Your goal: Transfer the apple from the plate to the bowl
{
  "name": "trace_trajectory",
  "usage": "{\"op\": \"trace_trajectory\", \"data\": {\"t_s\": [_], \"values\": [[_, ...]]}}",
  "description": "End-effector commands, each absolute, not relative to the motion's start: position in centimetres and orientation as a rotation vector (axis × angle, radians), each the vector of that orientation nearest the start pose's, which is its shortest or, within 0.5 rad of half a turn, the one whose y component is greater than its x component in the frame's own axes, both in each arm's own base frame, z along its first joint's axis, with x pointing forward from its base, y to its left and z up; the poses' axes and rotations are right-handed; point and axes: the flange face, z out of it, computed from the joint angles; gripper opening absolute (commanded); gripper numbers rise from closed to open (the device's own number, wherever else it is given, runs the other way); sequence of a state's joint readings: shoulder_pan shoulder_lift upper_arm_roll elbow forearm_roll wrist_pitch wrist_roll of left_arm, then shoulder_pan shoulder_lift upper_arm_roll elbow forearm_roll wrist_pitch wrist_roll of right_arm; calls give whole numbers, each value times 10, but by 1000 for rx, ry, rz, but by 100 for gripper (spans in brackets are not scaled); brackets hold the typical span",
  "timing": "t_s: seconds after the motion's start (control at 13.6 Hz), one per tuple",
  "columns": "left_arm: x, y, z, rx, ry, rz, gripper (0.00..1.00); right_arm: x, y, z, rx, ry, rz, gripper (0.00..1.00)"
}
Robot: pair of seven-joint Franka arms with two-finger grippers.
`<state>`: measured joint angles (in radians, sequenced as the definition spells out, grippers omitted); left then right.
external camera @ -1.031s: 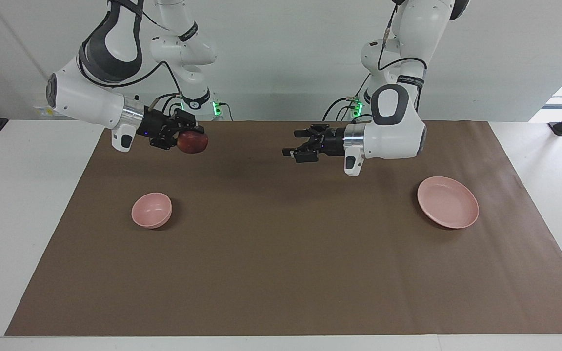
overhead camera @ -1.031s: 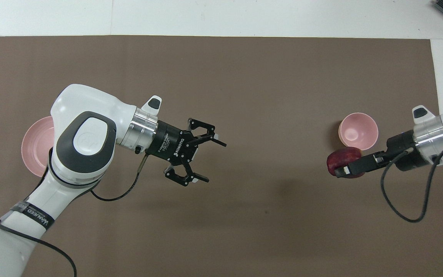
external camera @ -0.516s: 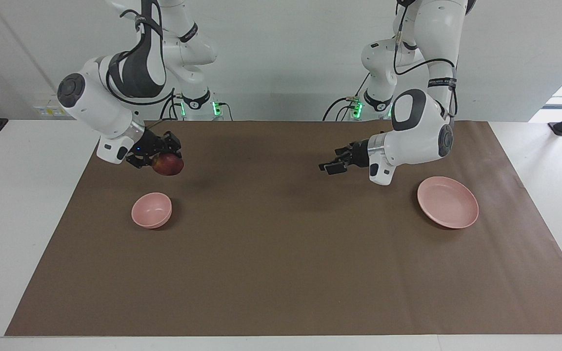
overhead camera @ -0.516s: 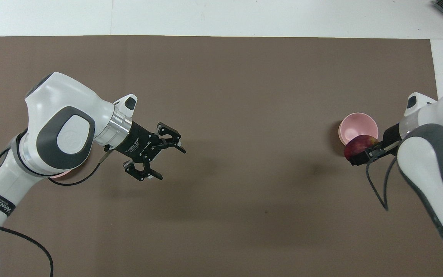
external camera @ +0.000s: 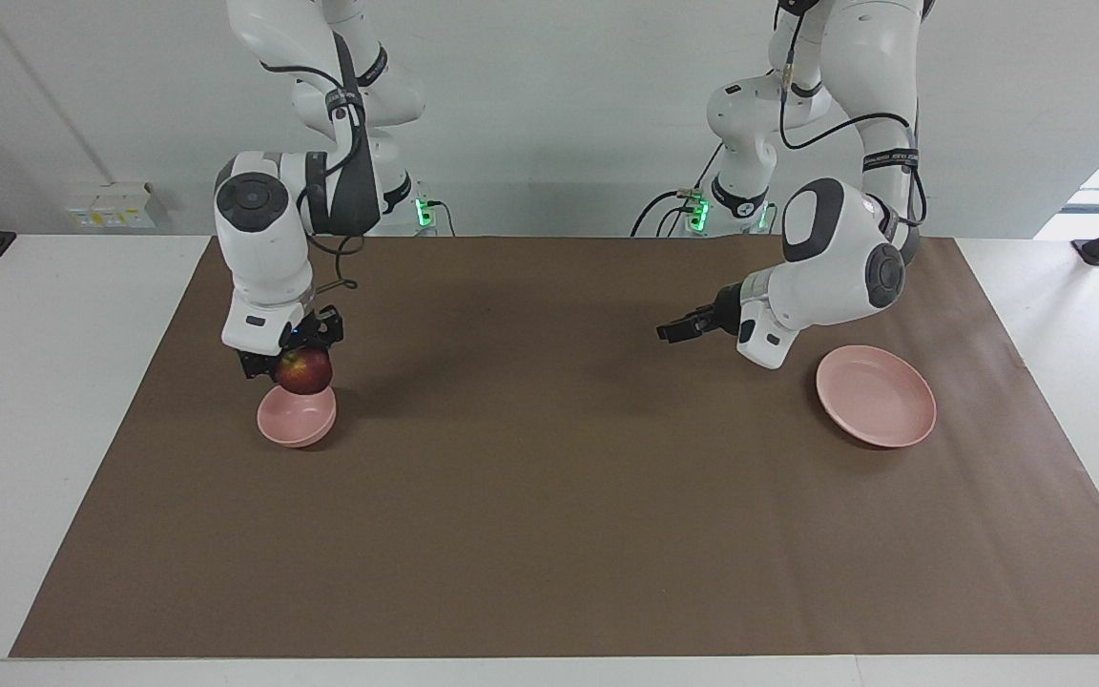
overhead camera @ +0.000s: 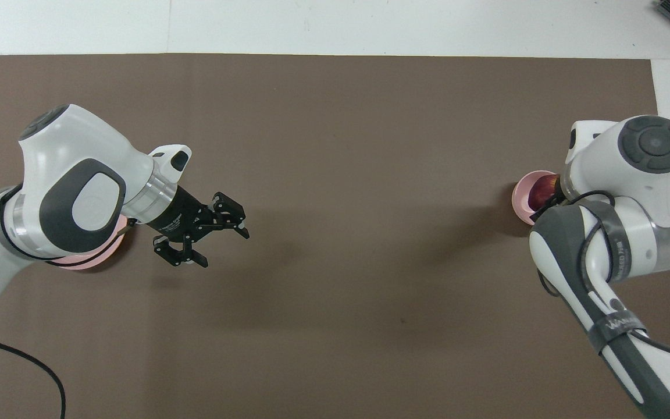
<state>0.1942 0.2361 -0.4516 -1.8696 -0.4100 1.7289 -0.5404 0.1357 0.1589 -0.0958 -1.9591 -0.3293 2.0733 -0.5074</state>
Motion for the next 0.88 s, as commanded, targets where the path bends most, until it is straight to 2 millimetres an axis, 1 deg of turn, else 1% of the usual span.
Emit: {"op": "trace_trajectory", "data": {"t_s": [0.0, 0.07, 0.15, 0.37, 0.52, 0.59, 0.66, 0.81], "values": [[553, -149, 400, -3254, -483, 778, 100, 599, 2, 391, -3193, -1373, 191, 0], [556, -134, 403, -3253, -439, 740, 100, 602, 4, 382, -3187, -1382, 189, 0], [559, -119, 406, -3250, -371, 691, 100, 604, 6, 378, -3186, -1397, 170, 0], [570, -91, 422, -3218, -72, 540, 100, 604, 5, 365, -3180, -1419, 205, 0], [581, -69, 439, -3181, 148, 442, 100, 606, 5, 359, -3180, -1447, 202, 0], [584, -56, 444, -3175, 211, 411, 100, 607, 4, 352, -3177, -1454, 217, 0], [585, -48, 459, -3156, 256, 358, 100, 608, 5, 347, -3173, -1464, 206, 0], [589, -41, 487, -3083, 377, 265, 100, 609, 6, 340, -3172, -1461, 214, 0]]}}
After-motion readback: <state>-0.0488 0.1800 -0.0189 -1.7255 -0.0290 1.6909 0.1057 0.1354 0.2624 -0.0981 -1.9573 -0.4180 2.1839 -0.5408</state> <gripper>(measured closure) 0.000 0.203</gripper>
